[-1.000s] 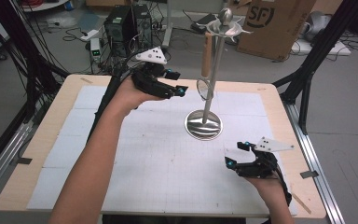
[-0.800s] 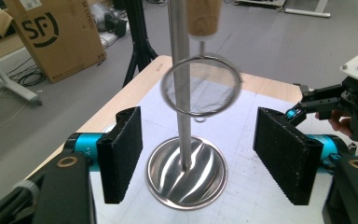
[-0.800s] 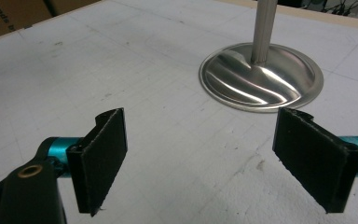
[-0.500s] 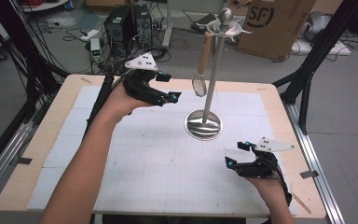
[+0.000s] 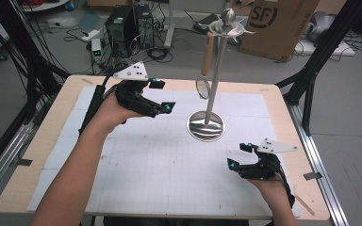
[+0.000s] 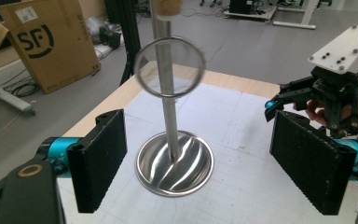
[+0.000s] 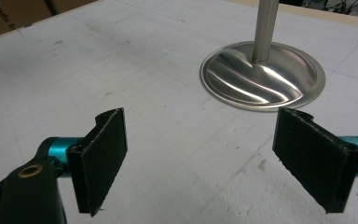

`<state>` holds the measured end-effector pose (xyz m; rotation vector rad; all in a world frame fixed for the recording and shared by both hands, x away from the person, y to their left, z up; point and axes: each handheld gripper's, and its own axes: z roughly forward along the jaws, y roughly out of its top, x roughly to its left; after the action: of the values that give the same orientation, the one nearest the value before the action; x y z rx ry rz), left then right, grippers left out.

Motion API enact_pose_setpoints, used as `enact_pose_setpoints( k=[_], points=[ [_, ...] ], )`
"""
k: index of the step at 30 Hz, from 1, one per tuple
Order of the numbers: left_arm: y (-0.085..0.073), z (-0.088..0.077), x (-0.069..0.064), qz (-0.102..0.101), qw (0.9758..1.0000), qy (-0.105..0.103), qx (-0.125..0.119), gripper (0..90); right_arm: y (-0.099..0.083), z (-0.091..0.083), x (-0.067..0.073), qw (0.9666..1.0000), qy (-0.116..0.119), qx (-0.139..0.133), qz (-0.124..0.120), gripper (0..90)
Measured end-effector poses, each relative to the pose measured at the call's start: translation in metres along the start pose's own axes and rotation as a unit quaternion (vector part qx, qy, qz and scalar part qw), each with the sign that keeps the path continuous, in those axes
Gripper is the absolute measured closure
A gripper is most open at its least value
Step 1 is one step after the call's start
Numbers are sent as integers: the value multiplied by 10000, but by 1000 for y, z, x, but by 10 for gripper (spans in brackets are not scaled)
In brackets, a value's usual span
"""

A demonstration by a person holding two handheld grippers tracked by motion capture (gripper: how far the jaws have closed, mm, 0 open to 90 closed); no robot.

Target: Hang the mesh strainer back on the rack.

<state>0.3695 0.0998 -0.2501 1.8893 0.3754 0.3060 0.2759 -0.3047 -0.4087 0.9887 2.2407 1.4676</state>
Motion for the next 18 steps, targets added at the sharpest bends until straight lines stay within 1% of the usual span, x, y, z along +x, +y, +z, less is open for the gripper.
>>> enact_pose_setpoints(
  k=[4,5,10,12,14,18],
  points=[
    [-6,-6,-2,-4,10000,-33,-10,185,0,0,0,10000,-11,-7,-14,169],
    [-8,-8,-3,-32,10000,-20,-14,184,0,0,0,10000,-8,-2,-16,169],
    [-23,-16,-6,-123,9999,14,-44,177,0,1,0,10000,-4,17,-6,169],
    [-29,-20,-6,-156,9998,18,-94,174,0,2,1,10000,-3,25,-18,169],
    [-35,-21,-7,-222,9997,45,-134,159,0,2,1,10000,6,42,-20,170],
    [-48,-23,-11,-242,9996,91,-100,154,0,3,2,10000,5,61,-26,170]
  ],
)
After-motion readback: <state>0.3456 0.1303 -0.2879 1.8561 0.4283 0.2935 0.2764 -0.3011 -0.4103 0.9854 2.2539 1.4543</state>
